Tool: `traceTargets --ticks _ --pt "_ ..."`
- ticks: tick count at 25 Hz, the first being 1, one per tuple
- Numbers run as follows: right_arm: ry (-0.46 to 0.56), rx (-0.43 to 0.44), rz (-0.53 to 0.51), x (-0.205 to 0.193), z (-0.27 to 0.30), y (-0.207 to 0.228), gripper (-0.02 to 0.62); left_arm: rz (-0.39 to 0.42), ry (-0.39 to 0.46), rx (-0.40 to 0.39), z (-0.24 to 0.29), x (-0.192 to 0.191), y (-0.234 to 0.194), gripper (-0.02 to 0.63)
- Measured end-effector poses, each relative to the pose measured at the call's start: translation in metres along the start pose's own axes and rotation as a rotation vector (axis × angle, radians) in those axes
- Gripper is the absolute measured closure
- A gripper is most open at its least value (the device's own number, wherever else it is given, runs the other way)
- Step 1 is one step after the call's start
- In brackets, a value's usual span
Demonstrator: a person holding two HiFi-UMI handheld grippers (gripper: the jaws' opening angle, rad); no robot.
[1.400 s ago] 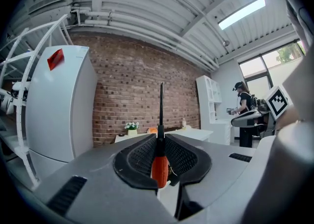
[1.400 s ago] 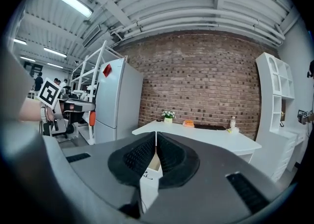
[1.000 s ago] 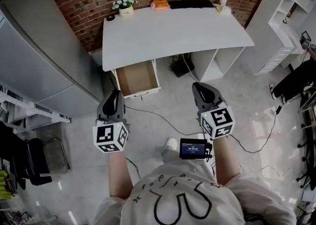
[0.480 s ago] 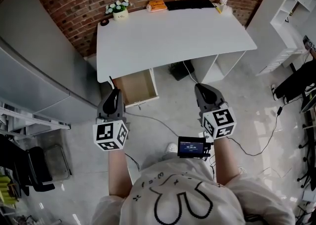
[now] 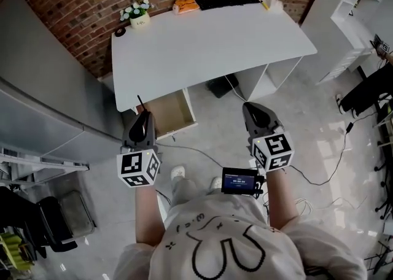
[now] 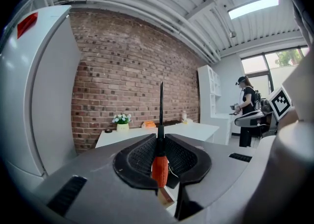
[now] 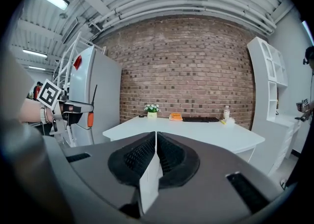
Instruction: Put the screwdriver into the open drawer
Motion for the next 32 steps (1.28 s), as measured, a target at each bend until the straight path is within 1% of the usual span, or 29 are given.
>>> traceTargets --ticks 4,8,15,20,25,29,32 --pt "0.011 -0.068 0.028 0.004 0.006 0.001 0.573 0.019 -0.009 -0.066 0.018 0.000 -0.008 0.545" --pt "0.011 -0.114 0.038 0.014 0.017 -0.007 0.573 0.027 -0.009 -0.121 0.039 0.010 -0.023 0.545" --pt "-0.021 -0.200 0.066 0.011 0.030 -0.015 0.572 0.031 -0.036 -0.226 0.077 0.006 -0.034 0.545" --pt "-0.057 -0.247 0.084 -0.002 0.043 -0.020 0.572 0.024 -0.089 -0.288 0.097 -0.018 -0.038 0.545" --pt "-0.133 -0.290 0.130 -0.033 0.049 -0.027 0.573 0.022 -0.172 -0.354 0.113 -0.051 -0.037 0.545" --pt "-0.194 -0.318 0.177 -0.064 0.048 -0.034 0.572 0.024 -0.222 -0.399 0.121 -0.079 -0.032 0.545" --pt "-0.216 -0.349 0.198 -0.078 0.046 -0.038 0.572 0.024 -0.259 -0.437 0.124 -0.098 -0.027 0.545"
Point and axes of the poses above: the fingertips, and each gripper's own axes: z forward along the fingers, y to its right, x out of its top, the point moved 1 cm from there along -z, backward along the fingers, and after that the axes turned 7 degrees about x, right-handed, at the moved point
